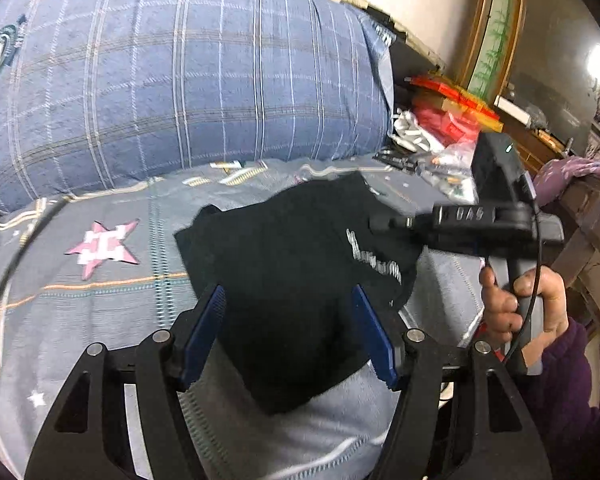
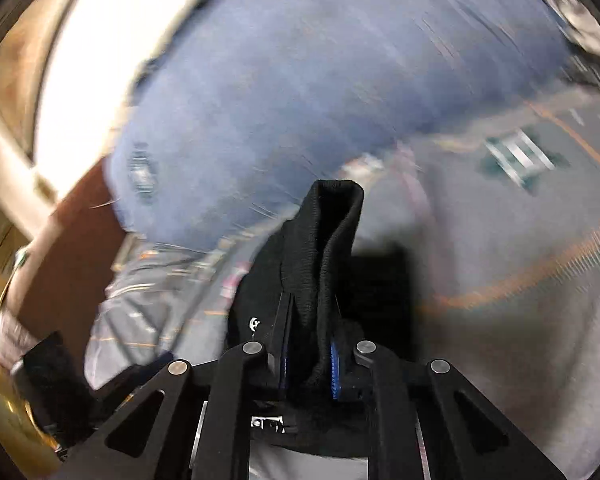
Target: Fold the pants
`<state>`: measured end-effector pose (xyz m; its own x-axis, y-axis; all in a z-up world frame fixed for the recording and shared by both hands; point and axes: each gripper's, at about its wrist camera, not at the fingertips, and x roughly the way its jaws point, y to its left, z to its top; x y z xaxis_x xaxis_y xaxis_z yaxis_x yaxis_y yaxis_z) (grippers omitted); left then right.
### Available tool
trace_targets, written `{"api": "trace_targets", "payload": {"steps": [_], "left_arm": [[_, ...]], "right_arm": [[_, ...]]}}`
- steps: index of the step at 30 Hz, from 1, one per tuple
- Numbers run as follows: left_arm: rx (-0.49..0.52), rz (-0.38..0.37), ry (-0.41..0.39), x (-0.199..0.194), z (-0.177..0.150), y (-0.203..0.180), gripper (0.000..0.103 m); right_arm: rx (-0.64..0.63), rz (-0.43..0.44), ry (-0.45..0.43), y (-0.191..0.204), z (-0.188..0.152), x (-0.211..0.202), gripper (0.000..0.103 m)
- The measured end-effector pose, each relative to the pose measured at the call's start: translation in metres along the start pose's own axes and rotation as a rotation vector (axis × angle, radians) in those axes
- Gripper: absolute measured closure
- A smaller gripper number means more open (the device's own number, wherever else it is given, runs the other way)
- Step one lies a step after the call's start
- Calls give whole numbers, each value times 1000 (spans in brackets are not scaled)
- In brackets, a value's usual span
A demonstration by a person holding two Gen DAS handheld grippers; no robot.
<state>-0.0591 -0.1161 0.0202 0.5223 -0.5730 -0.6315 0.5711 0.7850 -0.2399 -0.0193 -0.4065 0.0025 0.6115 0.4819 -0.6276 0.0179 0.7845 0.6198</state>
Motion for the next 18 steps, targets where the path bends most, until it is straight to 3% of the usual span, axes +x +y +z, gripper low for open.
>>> {"api": "trace_targets", "payload": {"steps": [3, 4, 6, 10, 13, 18], "left_arm": [[16, 71, 55, 28, -3, -3, 38], [30, 112, 97, 41, -6, -2, 38], [38, 151, 157, 55, -12, 1, 37], [29, 134, 143, 50, -17, 5, 37], [28, 123, 64, 33, -8, 4, 37], [115, 156, -14, 26, 6, -3, 37]], "right_arm": [[95, -44, 107, -35, -6, 22, 79], [106, -56, 138, -40, -8, 27, 71], [102, -86, 129, -42, -11, 24, 57], [103, -142, -44, -40, -2, -6, 56], [39, -84, -176, -21, -1, -20, 56], [-26, -74, -157, 9, -3, 10, 60]]}}
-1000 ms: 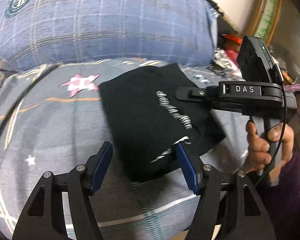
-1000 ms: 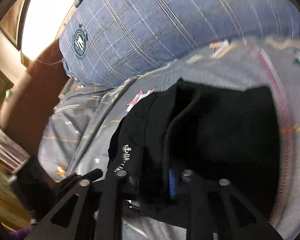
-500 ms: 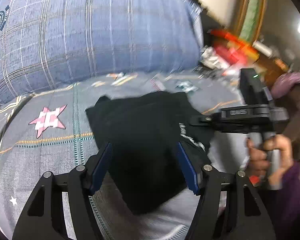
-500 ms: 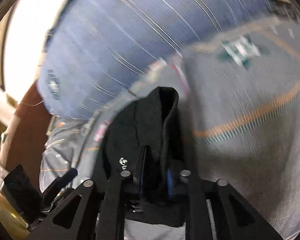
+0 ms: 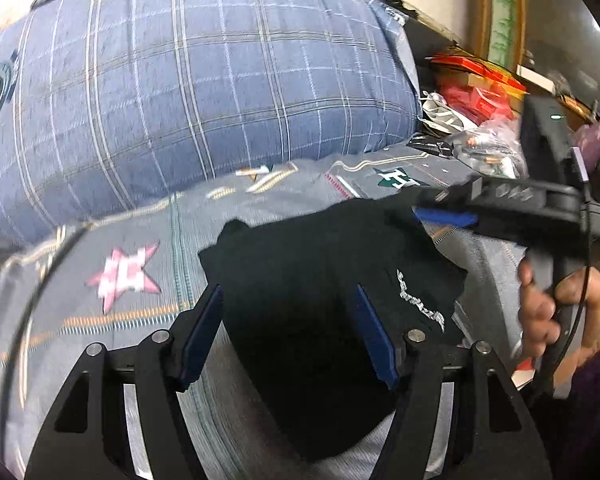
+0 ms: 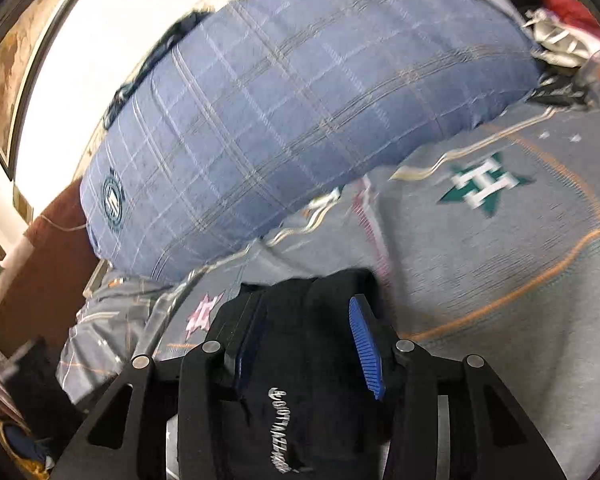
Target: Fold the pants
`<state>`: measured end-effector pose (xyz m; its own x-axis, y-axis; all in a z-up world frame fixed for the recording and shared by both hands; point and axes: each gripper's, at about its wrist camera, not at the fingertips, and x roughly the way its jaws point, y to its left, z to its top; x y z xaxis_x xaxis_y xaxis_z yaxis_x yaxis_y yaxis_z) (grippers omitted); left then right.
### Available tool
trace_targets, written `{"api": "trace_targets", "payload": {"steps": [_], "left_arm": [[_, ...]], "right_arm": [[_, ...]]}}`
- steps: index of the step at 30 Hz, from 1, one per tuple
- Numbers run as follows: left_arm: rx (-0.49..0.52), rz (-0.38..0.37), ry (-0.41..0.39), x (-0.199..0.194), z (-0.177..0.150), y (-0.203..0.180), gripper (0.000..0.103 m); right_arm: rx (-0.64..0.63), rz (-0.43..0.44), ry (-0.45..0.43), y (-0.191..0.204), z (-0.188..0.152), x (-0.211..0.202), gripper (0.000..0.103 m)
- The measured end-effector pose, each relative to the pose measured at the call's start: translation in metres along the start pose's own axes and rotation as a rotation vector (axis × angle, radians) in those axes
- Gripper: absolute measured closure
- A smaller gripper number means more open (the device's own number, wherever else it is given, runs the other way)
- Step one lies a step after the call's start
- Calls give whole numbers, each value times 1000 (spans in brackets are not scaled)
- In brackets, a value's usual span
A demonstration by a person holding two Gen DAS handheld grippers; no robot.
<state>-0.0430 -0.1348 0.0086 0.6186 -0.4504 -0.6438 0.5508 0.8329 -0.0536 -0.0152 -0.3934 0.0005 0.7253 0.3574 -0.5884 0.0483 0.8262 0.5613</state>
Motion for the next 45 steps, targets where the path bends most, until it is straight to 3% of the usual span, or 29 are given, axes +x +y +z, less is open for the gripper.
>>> {"api": "trace_targets", "payload": {"steps": [5, 7, 14, 21, 32, 42, 45], "left_arm": [[-19, 42, 114, 34, -3, 13, 37], [-49, 22, 140, 42, -10, 20, 37], [-43, -5, 124, 46, -20, 26, 28], [-147, -89, 191, 59, -21, 49, 14], [-133, -80, 186, 63, -23, 43, 9], [-209, -75, 209, 54, -21, 50, 9], [-233, -50, 178, 42, -18, 55, 9]], "right_arm": [[33, -41, 91, 3, -5, 39, 63], [48, -50, 112, 0, -7, 46, 63], [105, -23, 144, -17, -10, 60, 61], [65, -42, 135, -12, -11, 65, 57], [63, -3, 118, -19, -12, 66, 57], [71, 19, 117, -18, -10, 58, 57], [74, 24, 104, -17, -8, 48, 55]]}}
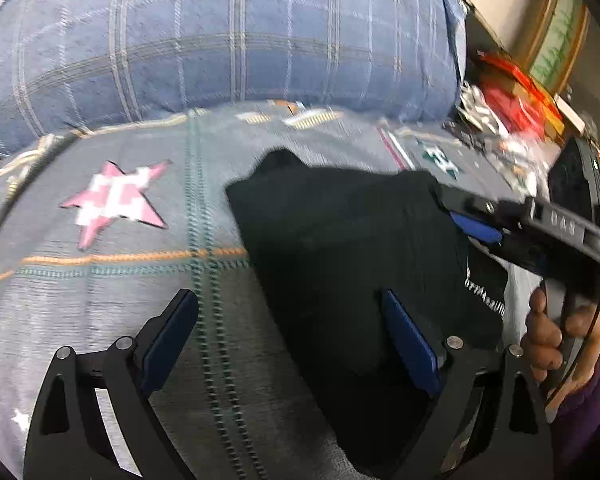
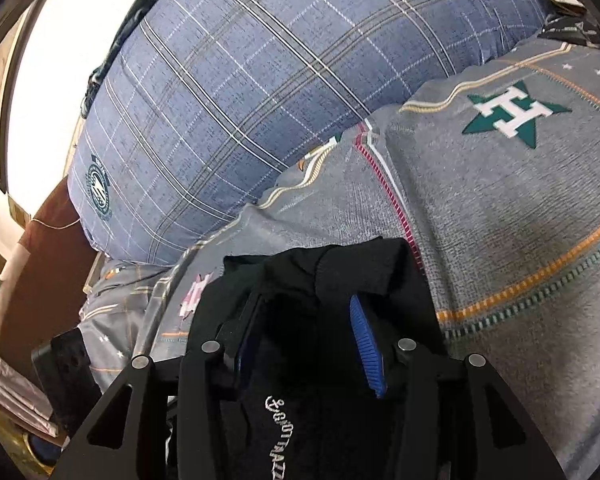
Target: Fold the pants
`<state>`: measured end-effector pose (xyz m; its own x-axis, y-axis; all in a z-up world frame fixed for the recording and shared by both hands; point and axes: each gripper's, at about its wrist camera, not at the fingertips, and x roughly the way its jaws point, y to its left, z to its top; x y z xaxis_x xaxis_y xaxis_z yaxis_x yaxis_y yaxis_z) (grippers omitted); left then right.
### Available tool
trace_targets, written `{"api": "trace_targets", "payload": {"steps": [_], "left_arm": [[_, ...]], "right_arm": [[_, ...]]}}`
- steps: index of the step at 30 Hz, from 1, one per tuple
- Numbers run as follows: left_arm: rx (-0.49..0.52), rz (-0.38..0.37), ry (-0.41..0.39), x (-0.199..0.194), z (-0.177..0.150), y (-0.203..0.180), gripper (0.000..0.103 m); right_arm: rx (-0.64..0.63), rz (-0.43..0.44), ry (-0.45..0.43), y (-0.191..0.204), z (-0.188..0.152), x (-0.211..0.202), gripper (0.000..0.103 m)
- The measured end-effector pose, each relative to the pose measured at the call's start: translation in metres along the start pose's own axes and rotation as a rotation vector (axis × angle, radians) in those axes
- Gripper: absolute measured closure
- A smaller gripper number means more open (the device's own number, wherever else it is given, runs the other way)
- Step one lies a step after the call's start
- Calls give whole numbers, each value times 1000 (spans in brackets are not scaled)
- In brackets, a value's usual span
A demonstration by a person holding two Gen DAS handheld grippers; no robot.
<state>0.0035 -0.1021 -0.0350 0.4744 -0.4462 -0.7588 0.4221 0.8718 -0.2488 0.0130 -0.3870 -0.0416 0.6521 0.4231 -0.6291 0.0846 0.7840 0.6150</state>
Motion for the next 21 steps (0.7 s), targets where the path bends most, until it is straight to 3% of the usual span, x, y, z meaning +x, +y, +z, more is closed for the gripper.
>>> {"api": "trace_targets", "payload": {"steps": [4, 10, 16, 21], "left_arm": [[-1, 48, -42, -17, 3, 2, 9], [30, 132, -16, -16, -11, 5, 9], [34, 158, 6, -14, -21, 5, 9], [30, 170, 18, -12, -29, 7, 8]], "right_arm": [[-76, -16, -32, 12, -1, -16, 55], [-213, -92, -54, 33, -12, -33, 55], [-308, -152, -19, 47, -25, -34, 56], [-346, -200, 60, 46, -38, -13, 55]]}}
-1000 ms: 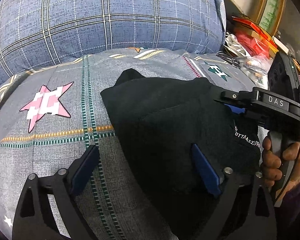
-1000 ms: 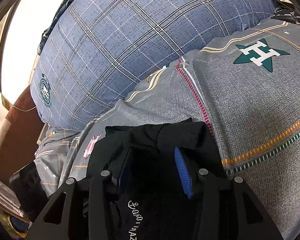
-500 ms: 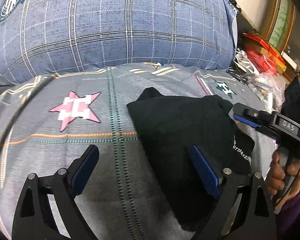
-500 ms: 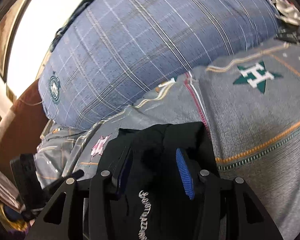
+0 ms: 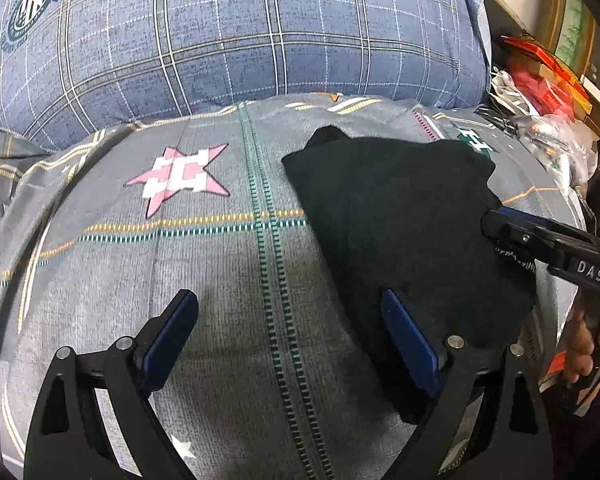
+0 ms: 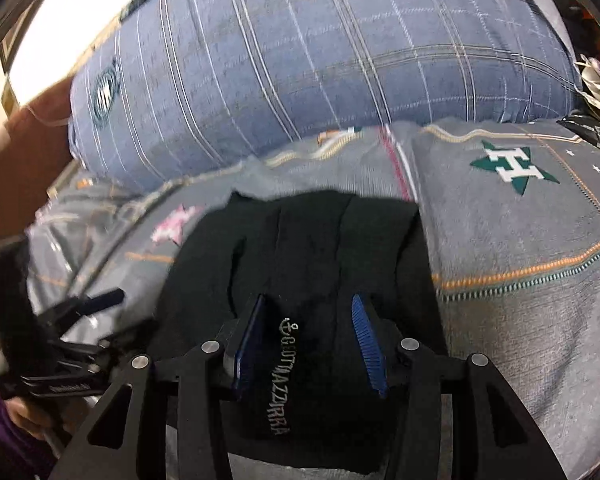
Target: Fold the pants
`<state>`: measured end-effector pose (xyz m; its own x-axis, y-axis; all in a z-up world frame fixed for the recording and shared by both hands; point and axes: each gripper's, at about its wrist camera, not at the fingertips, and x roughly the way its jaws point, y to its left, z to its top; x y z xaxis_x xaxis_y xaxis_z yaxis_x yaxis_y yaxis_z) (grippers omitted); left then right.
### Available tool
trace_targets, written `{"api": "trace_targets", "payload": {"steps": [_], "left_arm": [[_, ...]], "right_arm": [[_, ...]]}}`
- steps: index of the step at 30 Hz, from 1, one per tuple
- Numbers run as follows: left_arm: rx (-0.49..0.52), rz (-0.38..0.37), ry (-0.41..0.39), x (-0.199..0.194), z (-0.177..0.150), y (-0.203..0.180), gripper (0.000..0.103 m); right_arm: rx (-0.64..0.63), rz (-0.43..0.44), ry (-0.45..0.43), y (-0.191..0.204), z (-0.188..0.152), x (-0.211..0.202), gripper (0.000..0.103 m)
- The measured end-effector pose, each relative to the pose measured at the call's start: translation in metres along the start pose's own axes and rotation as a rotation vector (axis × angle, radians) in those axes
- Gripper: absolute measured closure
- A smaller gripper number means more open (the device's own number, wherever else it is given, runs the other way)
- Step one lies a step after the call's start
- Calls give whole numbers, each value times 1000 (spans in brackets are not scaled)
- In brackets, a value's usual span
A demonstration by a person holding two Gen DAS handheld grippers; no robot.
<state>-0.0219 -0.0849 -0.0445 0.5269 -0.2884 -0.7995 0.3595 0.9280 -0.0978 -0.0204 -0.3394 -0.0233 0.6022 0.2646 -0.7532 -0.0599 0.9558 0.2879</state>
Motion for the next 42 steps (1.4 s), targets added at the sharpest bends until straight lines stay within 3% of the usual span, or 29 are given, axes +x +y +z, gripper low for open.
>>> {"api": "trace_targets", "payload": {"steps": [16, 26, 36, 42], "left_arm": [[47, 20, -11, 7, -2, -4, 4], [53, 25, -15, 9, -1, -4, 2], [-6, 10, 21, 9, -1, 1, 2], [-8, 38, 14, 5, -4, -2, 2]], "right_arm": [[-104, -45, 14, 15, -3, 20, 36], [-111, -57, 15, 16, 0, 24, 33], [-118, -60, 0, 15, 4, 10, 35], [-83, -128, -40, 8, 4, -2, 35]]}}
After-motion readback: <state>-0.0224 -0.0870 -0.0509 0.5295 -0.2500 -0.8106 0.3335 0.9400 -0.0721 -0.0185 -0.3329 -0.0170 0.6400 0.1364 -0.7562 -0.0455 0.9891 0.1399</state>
